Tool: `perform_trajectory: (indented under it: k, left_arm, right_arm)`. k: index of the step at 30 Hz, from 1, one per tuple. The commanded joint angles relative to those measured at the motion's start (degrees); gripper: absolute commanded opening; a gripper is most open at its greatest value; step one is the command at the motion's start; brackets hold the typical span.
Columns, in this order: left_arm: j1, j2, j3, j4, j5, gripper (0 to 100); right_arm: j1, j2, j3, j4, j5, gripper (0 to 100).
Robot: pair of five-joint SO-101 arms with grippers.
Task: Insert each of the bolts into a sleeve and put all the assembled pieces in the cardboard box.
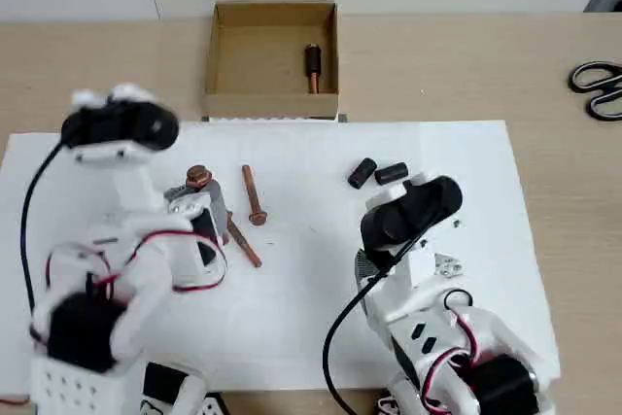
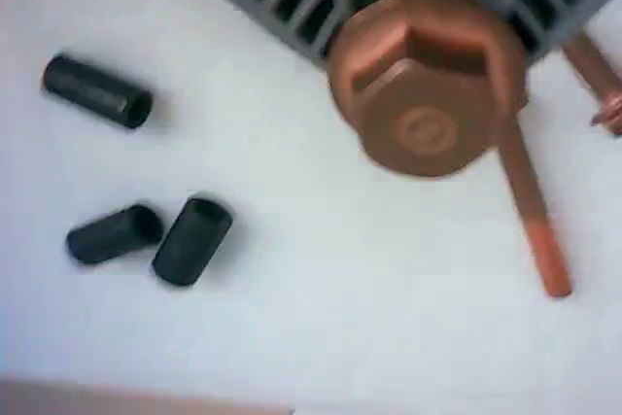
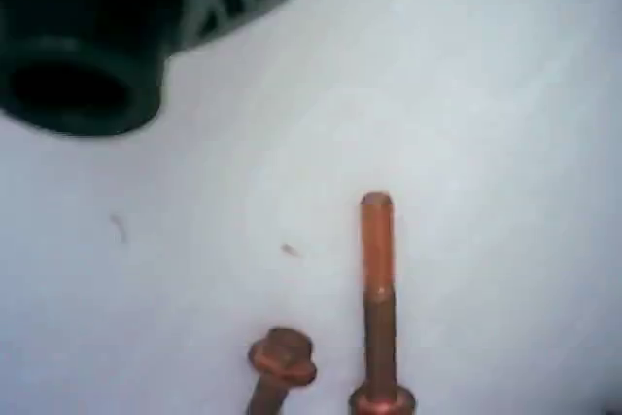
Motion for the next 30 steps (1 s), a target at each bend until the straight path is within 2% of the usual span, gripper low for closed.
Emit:
perform_trajectory:
  k: [1, 6, 10, 13, 18, 26, 30]
  left_arm:
    - [0.4, -10.1, 9.8, -8.7, 3.6, 0]
    - [0.4, -20.1, 20.4, -14.1, 8.0, 0]
    - [0.6, -25.7, 23.3, -14.8, 9.8, 0]
    - [3.4, -28.0, 23.9, -14.6, 9.8, 0]
    - [10.5, -29.0, 24.5, -15.3, 9.7, 0]
    - [11.7, -29.0, 28.4, -22.4, 9.7, 0]
    - [15.4, -29.0, 28.4, -24.4, 9.7, 0]
  right_arm:
    - [-3.7, -4.3, 4.7, -4.4, -0.4, 0.3]
    - [-9.2, -10.2, 12.7, -7.6, -0.4, 0.3]
    - [-12.4, -13.0, 13.5, -8.0, -0.4, 0.3]
    - [-14.6, -13.1, 13.6, -8.0, -0.4, 0.3]
    - [-17.0, -13.1, 13.6, -8.0, -0.1, 0.3]
    - [-18.7, -13.0, 13.8, -12.8, 0.0, 0.3]
    - [-18.8, -13.1, 16.0, -13.4, 0.7, 0.3]
